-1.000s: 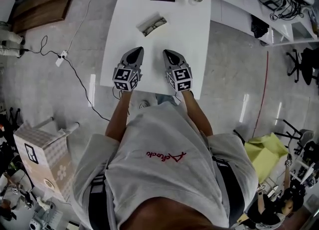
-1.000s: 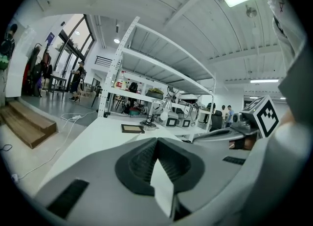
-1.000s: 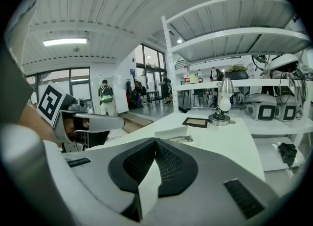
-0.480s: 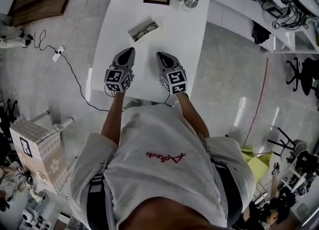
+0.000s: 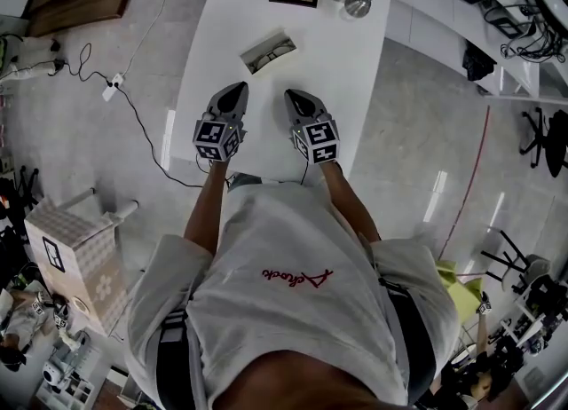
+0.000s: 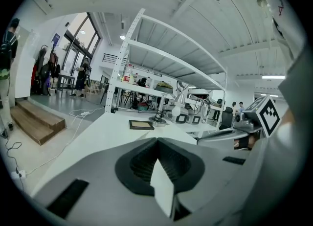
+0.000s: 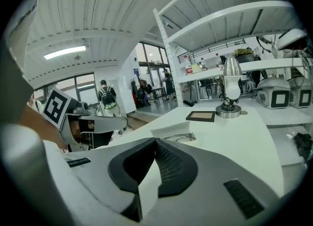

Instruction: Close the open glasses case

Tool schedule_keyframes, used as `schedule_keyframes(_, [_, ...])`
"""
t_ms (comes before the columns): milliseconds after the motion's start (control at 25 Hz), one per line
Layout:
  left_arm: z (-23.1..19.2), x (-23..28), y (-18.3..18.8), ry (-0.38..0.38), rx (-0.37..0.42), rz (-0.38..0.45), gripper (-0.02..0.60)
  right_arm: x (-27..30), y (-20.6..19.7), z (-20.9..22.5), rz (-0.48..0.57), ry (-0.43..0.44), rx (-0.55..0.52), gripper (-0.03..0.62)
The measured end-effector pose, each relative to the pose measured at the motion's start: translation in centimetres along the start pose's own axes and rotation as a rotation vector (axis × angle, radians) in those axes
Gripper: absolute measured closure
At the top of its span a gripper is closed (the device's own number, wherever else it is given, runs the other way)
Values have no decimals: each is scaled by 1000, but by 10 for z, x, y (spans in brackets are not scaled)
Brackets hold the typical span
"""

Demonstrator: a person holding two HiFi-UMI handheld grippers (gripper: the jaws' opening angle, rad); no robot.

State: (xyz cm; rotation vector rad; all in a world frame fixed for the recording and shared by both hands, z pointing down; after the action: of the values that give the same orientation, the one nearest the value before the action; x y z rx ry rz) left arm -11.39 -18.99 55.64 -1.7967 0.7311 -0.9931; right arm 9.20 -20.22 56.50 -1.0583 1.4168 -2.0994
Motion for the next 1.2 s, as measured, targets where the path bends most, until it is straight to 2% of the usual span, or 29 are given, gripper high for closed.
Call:
schedule_keyframes(360, [-38,6,-6,-77,-15,-38,555,28,4,-17,-28,-70,18,569])
schedule_keyframes(640, [-47,16,-27,-129,-42,-87,555,32,-2,-17,-71,-117,34,569])
schedule_keyframes(920, [-53,24,-38,-153,-54,-104,555,38,-11,-15,-97,-132,49,569])
schedule_keyframes(1200, [-66,39,-27,-139,-11,-81,554,41,-12,-14,-107,-118,49,569])
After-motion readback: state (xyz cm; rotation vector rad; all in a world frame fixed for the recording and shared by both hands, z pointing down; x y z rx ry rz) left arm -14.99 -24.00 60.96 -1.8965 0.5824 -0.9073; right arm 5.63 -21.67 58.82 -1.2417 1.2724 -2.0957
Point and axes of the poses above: the fingertips, and each gripper's own axes: x forward along the fingers, z to its right, y out of its top, the point moved 9 cm from there along -x, backward along the fingers, and after that the axes turned 3 degrees about -y, right-handed, at the moved point
